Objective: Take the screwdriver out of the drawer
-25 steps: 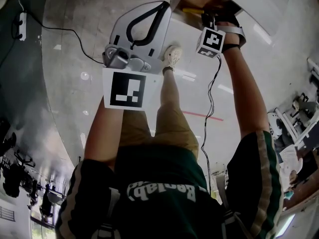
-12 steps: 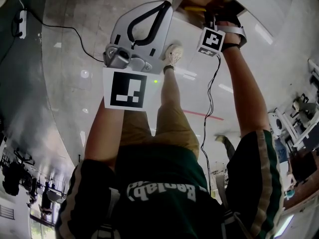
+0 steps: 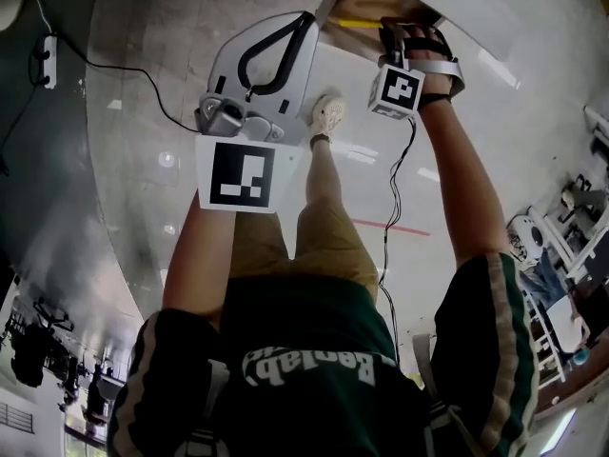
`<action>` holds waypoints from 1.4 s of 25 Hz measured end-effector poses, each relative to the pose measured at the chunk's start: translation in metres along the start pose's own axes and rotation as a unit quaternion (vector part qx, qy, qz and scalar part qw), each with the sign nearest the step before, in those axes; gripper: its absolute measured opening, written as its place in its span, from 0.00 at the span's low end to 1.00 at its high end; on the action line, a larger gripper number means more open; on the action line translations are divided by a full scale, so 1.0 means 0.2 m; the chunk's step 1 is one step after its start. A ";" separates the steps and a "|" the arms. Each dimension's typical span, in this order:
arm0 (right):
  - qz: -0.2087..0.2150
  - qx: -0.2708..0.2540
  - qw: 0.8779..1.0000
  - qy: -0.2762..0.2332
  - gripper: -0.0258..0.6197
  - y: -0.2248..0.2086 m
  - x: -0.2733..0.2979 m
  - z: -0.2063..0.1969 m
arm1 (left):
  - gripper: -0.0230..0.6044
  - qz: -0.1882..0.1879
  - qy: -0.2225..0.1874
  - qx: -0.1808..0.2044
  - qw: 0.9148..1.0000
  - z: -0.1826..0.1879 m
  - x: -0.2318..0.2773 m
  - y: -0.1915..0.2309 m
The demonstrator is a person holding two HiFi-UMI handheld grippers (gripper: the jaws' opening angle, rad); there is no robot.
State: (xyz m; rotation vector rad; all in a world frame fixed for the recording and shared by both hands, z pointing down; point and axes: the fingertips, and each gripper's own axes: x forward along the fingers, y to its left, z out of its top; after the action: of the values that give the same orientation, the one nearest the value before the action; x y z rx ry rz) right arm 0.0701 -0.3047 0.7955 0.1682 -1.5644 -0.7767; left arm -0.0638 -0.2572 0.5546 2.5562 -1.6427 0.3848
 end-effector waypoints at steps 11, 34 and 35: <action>-0.034 0.120 0.992 -0.035 0.17 -0.26 -0.54 -0.01 | 0.06 -0.015 -0.021 0.028 0.999 0.40 -0.03 -0.08; -0.195 0.400 0.890 -0.101 0.17 -1.14 -1.83 -0.17 | 0.06 0.012 -0.087 0.043 0.995 1.38 -0.30 -0.02; -0.202 0.410 0.883 -0.107 0.17 -1.17 -1.88 -0.18 | 0.06 0.008 -0.088 0.045 0.995 1.42 -0.31 -0.04</action>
State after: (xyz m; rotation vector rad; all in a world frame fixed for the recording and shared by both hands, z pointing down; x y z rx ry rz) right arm 0.0906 -0.2937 0.3516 1.0891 -2.0280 -0.3979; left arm -0.0334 -0.2556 0.2658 2.7143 -1.7424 0.2481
